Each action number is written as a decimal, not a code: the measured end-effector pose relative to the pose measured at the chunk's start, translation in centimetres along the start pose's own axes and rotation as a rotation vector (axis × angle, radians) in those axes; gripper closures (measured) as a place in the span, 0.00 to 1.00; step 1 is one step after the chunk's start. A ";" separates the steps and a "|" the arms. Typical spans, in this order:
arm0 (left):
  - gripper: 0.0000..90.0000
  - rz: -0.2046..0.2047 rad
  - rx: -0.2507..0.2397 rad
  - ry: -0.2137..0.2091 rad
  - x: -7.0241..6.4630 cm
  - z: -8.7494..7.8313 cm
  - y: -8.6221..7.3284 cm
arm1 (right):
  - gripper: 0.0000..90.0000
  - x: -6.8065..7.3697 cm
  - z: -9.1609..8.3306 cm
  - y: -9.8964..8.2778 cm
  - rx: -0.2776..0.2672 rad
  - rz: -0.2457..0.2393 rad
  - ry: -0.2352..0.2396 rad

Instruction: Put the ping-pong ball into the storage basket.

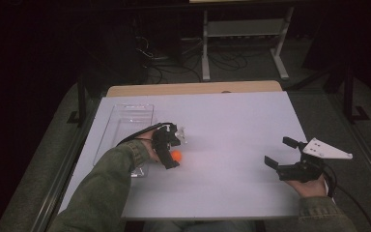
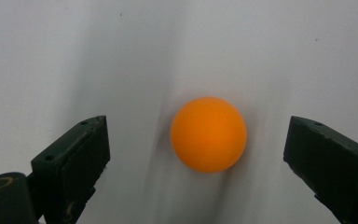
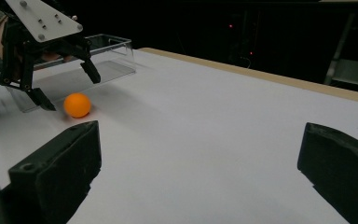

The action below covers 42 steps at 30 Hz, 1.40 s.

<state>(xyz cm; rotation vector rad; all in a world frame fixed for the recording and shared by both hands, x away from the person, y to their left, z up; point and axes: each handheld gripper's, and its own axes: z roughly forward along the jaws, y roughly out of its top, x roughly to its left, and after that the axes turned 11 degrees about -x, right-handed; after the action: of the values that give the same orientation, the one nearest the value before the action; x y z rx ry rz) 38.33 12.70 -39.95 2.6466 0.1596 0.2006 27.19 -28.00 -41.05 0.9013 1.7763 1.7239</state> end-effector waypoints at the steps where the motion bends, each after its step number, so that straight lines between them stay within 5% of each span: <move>1: 0.18 0.007 0.003 -0.016 0.0 0.1 0.0 | 0.00 0.0 0.0 0.0 0.000 0.000 0.000; 34: 0.56 0.080 0.043 -0.016 -0.4 0.5 0.0 | 0.00 0.0 -0.1 0.0 -0.005 -0.003 -0.006; 42: 0.56 0.076 0.047 -0.019 -0.4 0.4 -0.1 | 0.00 -0.1 -0.1 0.0 -0.002 0.001 -0.007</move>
<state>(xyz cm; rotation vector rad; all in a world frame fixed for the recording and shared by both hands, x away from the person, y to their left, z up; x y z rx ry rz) 38.00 12.50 -40.40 2.7022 0.0581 0.1983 27.20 -28.12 -41.07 0.9063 1.7697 1.7209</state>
